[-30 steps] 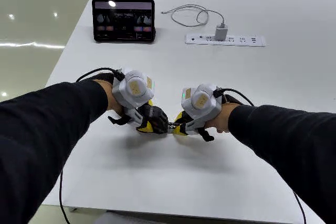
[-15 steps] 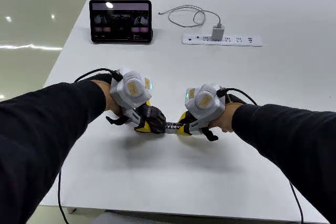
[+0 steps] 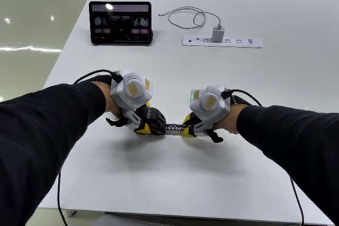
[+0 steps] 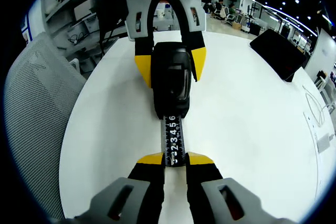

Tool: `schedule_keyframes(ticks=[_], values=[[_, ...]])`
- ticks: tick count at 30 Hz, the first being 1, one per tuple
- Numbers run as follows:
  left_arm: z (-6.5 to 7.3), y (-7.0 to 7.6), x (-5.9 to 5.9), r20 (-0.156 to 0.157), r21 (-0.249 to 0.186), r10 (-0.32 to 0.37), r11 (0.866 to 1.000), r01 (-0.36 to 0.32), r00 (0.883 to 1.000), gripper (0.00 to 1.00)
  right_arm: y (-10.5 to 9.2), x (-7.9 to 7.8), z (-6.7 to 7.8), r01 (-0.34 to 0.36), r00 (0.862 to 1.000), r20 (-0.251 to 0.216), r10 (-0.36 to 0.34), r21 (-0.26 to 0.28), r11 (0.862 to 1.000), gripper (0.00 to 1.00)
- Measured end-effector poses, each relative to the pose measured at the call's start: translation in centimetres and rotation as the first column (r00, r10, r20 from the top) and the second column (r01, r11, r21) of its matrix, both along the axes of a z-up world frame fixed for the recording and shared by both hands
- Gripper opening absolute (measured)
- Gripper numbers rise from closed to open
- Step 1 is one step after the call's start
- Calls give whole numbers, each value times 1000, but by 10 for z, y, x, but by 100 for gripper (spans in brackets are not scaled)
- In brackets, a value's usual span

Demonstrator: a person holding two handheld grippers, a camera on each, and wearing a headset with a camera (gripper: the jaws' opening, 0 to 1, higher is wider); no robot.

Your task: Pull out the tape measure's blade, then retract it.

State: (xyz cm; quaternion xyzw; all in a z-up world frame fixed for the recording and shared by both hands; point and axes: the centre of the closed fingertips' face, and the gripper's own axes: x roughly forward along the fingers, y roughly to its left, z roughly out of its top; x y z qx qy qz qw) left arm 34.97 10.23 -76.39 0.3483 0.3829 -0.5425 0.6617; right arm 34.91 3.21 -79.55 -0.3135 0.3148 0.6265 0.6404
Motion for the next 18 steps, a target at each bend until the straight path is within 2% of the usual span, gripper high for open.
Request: schedule_keyframes(ticks=[18], values=[[0, 0, 1, -3, 3, 9, 1000, -8, 1000, 32, -17, 1, 0, 4, 1000, 9, -4, -18, 1000, 10]])
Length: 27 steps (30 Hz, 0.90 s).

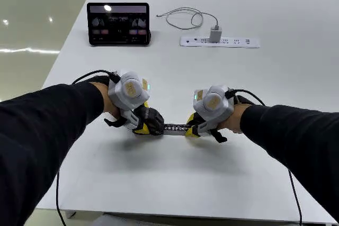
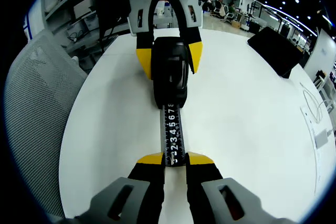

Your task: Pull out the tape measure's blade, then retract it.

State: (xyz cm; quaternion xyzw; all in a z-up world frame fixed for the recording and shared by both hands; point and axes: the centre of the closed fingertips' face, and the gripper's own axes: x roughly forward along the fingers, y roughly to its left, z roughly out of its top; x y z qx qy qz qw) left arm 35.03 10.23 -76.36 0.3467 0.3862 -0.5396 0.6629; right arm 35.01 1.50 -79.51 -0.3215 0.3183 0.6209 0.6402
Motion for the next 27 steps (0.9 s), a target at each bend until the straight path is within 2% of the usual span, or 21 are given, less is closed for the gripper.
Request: schedule_keyframes(ticks=[16, 27], values=[[-1, 1, 0, 4, 5, 5, 1000, -5, 1000, 32, -19, 1, 1, -2, 1000, 23, 2, -20, 1000, 10], [-1, 0, 1, 4, 0, 3, 1000, -3, 1000, 32, -37, 3, 2, 15, 1000, 18, -15, -23, 1000, 10]])
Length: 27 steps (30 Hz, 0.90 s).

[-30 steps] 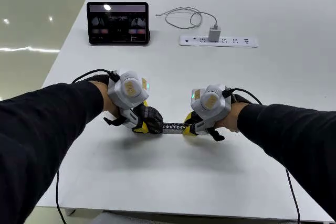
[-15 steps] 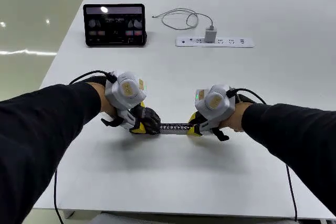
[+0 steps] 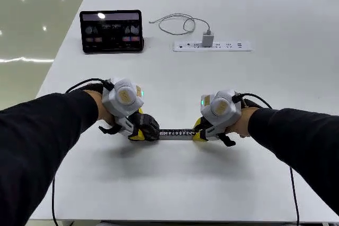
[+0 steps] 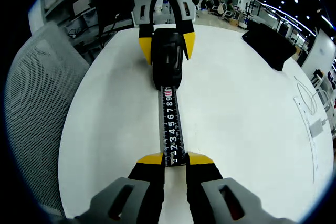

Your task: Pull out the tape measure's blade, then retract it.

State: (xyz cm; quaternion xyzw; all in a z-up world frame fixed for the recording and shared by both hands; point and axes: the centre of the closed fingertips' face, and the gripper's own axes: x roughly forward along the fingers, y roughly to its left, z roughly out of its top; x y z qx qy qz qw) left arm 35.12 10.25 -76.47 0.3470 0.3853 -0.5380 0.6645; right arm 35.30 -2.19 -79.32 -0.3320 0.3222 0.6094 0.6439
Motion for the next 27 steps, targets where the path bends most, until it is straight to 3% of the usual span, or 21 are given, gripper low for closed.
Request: schedule_keyframes(ticks=[27], values=[[2, -2, -2, 3, -25, 4, 1000, -4, 1000, 32, -27, 2, -1, 19, 1000, -8, -19, -17, 1000, 10]])
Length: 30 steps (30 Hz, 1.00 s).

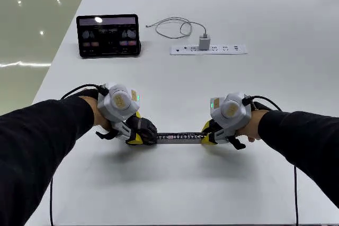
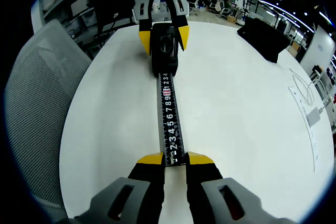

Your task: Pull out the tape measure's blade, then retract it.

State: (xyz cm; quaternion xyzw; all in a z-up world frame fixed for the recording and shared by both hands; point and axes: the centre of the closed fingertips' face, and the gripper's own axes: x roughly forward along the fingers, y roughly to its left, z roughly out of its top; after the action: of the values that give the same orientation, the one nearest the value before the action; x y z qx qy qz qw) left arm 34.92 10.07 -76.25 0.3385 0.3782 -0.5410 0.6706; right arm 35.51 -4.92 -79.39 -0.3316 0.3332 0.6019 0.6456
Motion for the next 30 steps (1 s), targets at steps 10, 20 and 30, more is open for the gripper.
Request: schedule_keyframes(ticks=[10, 20, 30], values=[[-1, 1, 2, -1, 6, 7, 1000, -7, 1000, 32, -13, 1, 0, 9, 1000, -4, -9, -9, 1000, 10], [-2, 1, 2, 1, 6, 9, 1000, -9, 1000, 32, -25, 1, 0, 17, 1000, -4, -17, -17, 1000, 10], [-3, 1, 3, -7, 7, 8, 1000, -8, 1000, 32, -33, 3, 1, 37, 999, -12, -38, -12, 999, 10]])
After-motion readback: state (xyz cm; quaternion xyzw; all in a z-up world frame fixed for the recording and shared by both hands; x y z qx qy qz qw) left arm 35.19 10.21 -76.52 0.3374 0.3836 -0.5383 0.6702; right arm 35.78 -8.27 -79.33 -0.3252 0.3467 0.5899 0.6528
